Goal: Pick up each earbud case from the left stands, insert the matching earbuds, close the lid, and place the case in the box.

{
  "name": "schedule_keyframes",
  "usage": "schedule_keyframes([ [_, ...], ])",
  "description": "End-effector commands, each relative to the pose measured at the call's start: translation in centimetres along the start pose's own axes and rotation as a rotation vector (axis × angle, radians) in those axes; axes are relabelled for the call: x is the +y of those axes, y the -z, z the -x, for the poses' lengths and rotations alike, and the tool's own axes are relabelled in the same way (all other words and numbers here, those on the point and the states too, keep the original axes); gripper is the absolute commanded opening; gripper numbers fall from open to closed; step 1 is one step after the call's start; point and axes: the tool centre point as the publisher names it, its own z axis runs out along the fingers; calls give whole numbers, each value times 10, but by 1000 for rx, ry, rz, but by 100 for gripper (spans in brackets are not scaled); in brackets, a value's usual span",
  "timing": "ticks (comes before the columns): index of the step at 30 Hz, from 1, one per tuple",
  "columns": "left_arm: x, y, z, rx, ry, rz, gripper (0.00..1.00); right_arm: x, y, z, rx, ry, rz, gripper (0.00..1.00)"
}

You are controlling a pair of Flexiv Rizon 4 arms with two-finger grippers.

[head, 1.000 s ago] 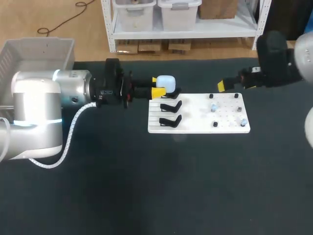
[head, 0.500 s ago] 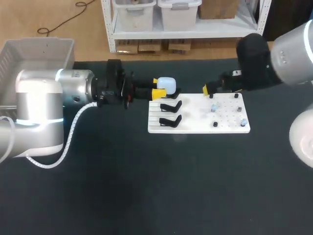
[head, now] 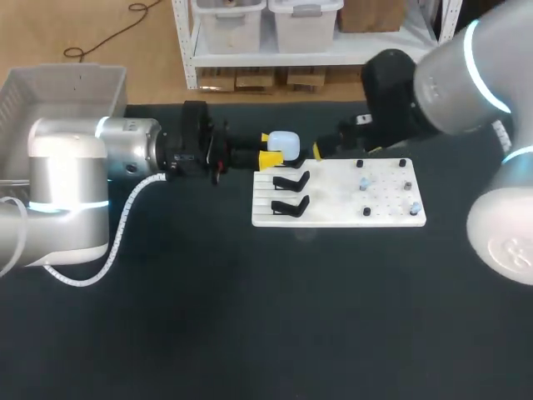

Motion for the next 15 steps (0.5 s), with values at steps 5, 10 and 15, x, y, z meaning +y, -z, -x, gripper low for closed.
schedule_keyframes([
  [5, 1, 0, 0, 0, 1, -2, 0, 15, -17, 8, 67, 5, 3, 100],
  [10, 1, 0, 0, 0, 1, -2, 0, 18, -24, 7, 96, -2, 13, 100],
  [15, 1, 0, 0, 0, 1, -2, 0, 23, -29, 8, 110, -6, 22, 100],
])
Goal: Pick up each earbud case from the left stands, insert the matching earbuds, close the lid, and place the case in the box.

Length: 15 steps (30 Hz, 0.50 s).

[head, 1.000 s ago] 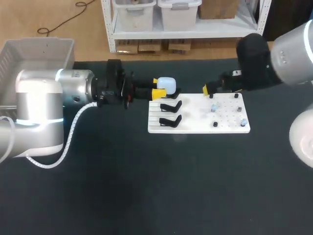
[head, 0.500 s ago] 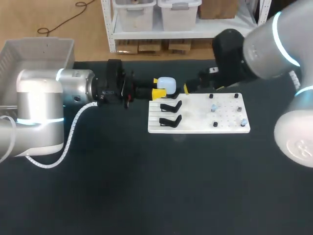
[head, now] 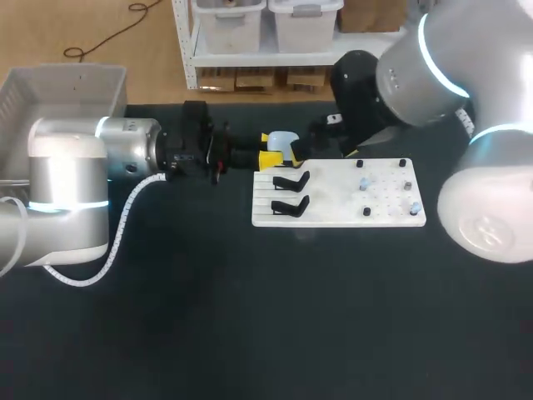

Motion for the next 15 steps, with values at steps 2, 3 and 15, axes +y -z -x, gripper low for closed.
schedule_keyframes([
  [2, 1, 0, 0, 0, 0, -2, 0, 3, -7, 7, 35, 1, 14, 100],
  [3, 1, 0, 0, 0, 0, -2, 0, 3, -8, 7, 36, 0, 14, 100],
  [15, 1, 0, 0, 0, 0, -2, 0, -1, -20, 12, 56, -7, 5, 100],
])
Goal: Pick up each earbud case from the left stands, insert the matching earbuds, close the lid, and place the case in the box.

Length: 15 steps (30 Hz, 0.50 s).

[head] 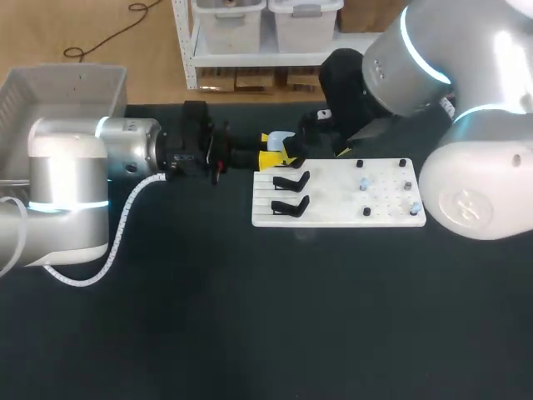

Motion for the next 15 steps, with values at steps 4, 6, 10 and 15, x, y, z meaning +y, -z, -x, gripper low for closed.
schedule_keyframes([
  [4, 1, 0, 0, 0, 0, -1, 0, -1, -8, 6, 14, 0, -3, 100],
  [6, 1, 0, 0, 0, 0, -1, 0, -2, -9, 7, 15, -1, -4, 100],
  [10, 1, 0, 0, 0, 0, -1, 0, -5, -11, 9, 19, -5, -8, 100],
  [15, 1, 0, 0, 0, 0, -1, 0, -9, -14, 12, 23, -11, -10, 100],
])
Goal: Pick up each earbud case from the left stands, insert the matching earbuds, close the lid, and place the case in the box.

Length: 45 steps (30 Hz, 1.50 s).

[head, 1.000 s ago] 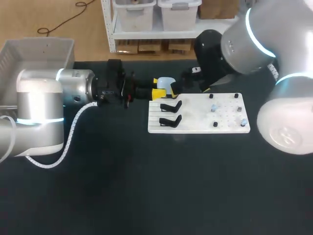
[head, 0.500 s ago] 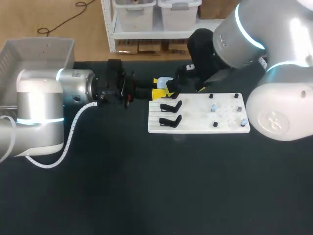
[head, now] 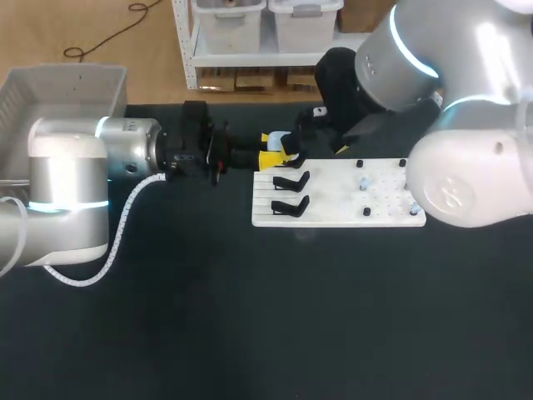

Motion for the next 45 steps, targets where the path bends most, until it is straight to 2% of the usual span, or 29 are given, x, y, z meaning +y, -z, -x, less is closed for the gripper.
schedule_keyframes([
  [1, 1, 0, 0, 0, 0, -1, 0, -2, -3, 4, 6, -3, 2, 100],
  [22, 1, 0, 0, 0, 0, -1, 0, -14, -1, 16, -19, -26, -16, 100],
  [33, 1, 0, 0, 0, 0, -1, 0, -13, 28, 27, -115, 0, -13, 100],
  [37, -3, -2, 5, -16, -60, -34, 0, -16, 44, 25, -141, 37, -26, 100],
  [45, -7, -3, 5, -47, -105, -63, 0, -39, 66, 10, -112, 91, -114, 100],
])
